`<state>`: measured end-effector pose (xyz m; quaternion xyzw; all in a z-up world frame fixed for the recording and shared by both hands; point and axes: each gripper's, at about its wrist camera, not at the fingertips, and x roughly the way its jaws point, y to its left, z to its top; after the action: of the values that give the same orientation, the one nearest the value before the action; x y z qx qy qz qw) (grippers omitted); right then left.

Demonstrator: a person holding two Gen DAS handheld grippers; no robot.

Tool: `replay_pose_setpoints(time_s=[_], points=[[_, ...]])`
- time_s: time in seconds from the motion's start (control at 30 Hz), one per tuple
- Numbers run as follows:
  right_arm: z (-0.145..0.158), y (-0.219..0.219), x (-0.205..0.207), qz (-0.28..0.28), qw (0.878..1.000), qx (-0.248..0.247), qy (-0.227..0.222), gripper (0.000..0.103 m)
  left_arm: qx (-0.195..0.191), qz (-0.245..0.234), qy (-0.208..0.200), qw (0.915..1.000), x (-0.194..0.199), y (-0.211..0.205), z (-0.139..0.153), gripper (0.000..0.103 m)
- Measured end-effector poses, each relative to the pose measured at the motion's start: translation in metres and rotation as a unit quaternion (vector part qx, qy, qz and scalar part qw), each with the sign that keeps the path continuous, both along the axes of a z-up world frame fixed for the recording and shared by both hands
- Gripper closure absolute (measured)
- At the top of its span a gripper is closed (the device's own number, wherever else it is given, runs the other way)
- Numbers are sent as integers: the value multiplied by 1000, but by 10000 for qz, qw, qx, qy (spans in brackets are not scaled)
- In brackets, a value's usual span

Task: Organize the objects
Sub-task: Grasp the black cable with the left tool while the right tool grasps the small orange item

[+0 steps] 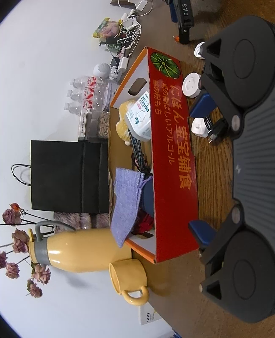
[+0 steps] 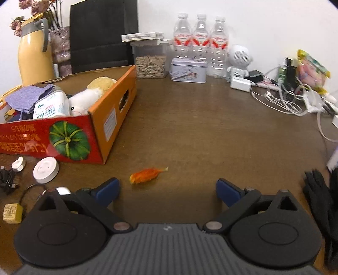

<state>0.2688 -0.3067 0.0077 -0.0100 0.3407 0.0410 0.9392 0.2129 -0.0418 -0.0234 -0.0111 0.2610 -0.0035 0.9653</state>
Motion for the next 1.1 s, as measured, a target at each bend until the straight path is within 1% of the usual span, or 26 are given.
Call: replay_pose_setpoints(time_s=[0.07,0.13,0.17,0.27,0.3,0.43,0.53,0.63,0.77,0.93,1.1], points=[[0,-3,6,168,9999,15,-3,7,-12,13,35,10000,1,0,0,0],[1,-2,6,321,9995,18,-66,21,-22,14,57,10000,2,0,-1,0],[2,-1,5,394,9992,32,-96,25,-20,7,69,10000,2,0,-1,0],[5,3,2,663,9976,52,-179,50,-12,-9,95,10000,3,-1,-2,0],[5,4,0,760,9969,64,-212,63,-6,-2,100,9999,3,-1,-3,0],[7,7,-2,881,9958,50,-242,64,-16,28,149,9999,5,0,-4,0],[9,7,-6,779,9964,31,-322,64,-30,36,190,9998,6,1,-4,0],[16,9,-25,631,9949,183,-766,64,-36,27,202,9998,6,1,-5,0],[21,31,-53,617,9914,-15,-1152,64,1,-117,276,9996,6,-3,-6,0],[23,60,-75,640,9891,-65,-1324,63,55,-260,343,9991,5,-11,-9,0],[26,65,-79,491,9894,33,-1369,63,-20,-441,459,9980,4,-19,-11,0]])
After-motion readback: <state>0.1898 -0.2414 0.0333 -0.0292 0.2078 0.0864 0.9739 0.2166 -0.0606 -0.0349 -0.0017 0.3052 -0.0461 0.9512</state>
